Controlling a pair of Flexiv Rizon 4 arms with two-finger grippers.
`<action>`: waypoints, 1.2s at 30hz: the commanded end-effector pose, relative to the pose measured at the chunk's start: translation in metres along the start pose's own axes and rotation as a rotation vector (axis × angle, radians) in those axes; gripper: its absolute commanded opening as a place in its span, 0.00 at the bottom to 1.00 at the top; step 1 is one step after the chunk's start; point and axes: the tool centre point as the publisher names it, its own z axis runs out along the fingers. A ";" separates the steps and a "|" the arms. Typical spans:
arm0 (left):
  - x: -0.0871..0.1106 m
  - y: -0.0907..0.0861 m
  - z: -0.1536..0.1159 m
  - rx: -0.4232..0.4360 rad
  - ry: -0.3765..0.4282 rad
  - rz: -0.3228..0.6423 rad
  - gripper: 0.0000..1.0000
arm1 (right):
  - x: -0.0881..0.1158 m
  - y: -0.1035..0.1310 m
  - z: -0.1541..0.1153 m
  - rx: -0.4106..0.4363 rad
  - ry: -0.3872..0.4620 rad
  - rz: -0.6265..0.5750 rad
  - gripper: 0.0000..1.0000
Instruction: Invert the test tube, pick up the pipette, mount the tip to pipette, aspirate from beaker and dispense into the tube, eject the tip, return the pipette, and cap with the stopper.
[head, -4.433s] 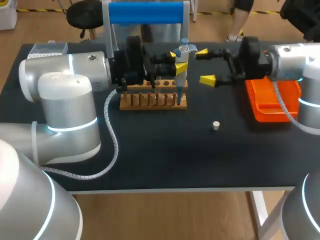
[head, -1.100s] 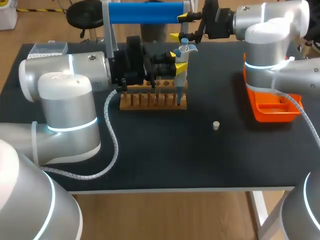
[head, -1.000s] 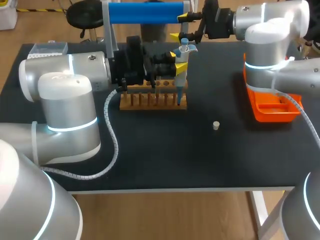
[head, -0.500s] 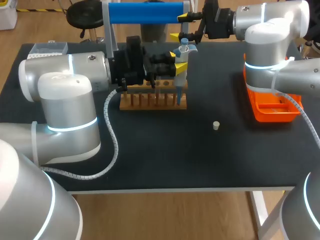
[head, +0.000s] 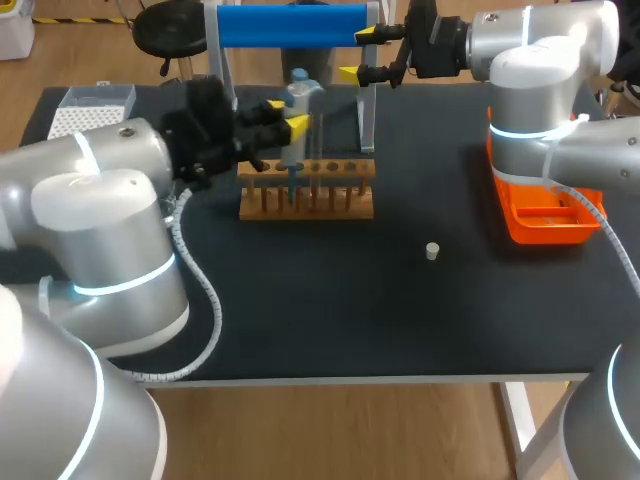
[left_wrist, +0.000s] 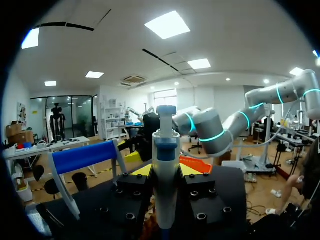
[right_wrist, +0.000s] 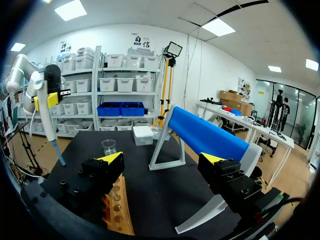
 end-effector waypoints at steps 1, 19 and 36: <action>-0.015 0.005 -0.011 0.043 -0.082 -0.001 0.00 | 0.001 0.000 -0.001 0.001 -0.003 0.000 1.00; -0.089 0.005 -0.002 0.065 -0.307 -0.012 0.00 | 0.001 0.000 -0.001 0.001 -0.003 0.000 1.00; -0.129 -0.008 0.023 0.009 -0.470 -0.037 0.00 | 0.001 0.000 -0.001 0.001 -0.003 0.000 1.00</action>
